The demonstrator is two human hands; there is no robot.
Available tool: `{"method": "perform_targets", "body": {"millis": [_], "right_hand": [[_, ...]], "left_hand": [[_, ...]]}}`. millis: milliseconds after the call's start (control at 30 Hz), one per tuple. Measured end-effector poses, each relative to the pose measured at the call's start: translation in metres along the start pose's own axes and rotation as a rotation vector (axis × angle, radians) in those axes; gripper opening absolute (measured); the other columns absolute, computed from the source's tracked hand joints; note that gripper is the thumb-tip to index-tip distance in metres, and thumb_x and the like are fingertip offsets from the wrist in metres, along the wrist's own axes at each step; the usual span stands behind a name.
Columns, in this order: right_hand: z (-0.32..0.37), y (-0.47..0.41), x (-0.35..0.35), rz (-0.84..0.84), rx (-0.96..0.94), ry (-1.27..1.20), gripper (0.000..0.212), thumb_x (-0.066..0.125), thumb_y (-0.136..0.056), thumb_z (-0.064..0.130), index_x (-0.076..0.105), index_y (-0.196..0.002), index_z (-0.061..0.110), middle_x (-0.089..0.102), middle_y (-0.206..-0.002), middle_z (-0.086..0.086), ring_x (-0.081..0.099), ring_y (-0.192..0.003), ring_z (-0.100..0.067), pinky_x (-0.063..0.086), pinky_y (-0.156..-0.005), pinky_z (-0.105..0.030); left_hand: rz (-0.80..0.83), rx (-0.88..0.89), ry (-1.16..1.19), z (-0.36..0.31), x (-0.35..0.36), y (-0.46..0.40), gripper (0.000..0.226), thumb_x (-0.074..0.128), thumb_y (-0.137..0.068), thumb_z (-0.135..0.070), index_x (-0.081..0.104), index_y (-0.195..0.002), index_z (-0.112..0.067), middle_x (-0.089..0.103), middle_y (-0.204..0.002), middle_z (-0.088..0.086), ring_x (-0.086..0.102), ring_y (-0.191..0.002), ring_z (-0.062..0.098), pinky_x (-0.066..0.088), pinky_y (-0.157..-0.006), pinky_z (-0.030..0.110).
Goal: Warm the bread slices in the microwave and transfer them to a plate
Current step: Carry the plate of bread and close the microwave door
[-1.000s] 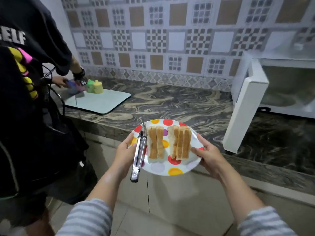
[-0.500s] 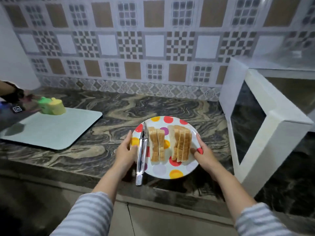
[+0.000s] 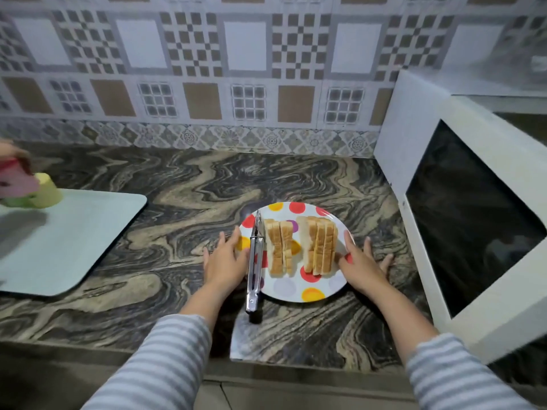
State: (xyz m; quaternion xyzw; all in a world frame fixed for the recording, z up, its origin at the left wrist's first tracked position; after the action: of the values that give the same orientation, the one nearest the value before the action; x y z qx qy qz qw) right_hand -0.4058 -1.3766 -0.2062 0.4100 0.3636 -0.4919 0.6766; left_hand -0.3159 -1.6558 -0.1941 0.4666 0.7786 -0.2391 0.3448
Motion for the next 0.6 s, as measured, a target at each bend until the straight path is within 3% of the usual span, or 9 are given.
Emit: {"method": "perform_targets", "body": {"millis": [167, 367, 600], "right_hand": [[0.0011, -0.0041, 0.0005, -0.026, -0.023, 0.092, 0.061, 0.026, -0.099, 0.032, -0.003, -0.153, 0.032, -0.003, -0.161, 0.009, -0.017, -0.146, -0.016, -0.015, -0.110, -0.062], [-0.0004, -0.0033, 0.0035, -0.007, -0.010, 0.168, 0.059, 0.024, -0.100, 0.034, -0.003, -0.153, 0.033, -0.013, -0.161, 0.003, -0.018, -0.146, -0.016, -0.013, -0.111, -0.060], [0.0011, 0.0040, -0.0012, 0.012, 0.004, 0.084, 0.055, 0.021, -0.103, 0.039, 0.000, -0.153, 0.033, -0.006, -0.162, -0.002, -0.014, -0.147, -0.019, -0.011, -0.114, -0.054]], "left_hand": [[-0.011, 0.058, -0.192, -0.0016, 0.0045, 0.0006, 0.054, 0.036, -0.101, -0.034, 0.022, -0.152, -0.024, 0.027, -0.157, -0.001, 0.008, -0.148, 0.014, 0.002, -0.120, 0.044], [0.022, 0.075, -0.278, -0.0034, 0.0074, 0.0031, 0.053, 0.028, -0.102, -0.033, 0.016, -0.153, -0.024, 0.018, -0.159, -0.008, 0.005, -0.148, 0.012, 0.002, -0.119, 0.044], [0.074, 0.079, -0.276, -0.0039, 0.0075, 0.0017, 0.051, 0.024, -0.103, -0.032, 0.017, -0.153, -0.023, 0.017, -0.160, -0.007, 0.006, -0.148, 0.013, 0.002, -0.119, 0.044]]}}
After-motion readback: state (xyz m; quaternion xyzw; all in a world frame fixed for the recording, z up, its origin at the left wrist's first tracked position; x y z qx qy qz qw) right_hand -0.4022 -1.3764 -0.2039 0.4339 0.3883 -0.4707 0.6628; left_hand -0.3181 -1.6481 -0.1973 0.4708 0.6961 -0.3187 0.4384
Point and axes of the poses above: each hand's wrist, its own y-axis away from the middle knuckle, its own x-axis out of the palm, z = x × y, the point moved 8 cm from there along -y, towards the middle knuckle
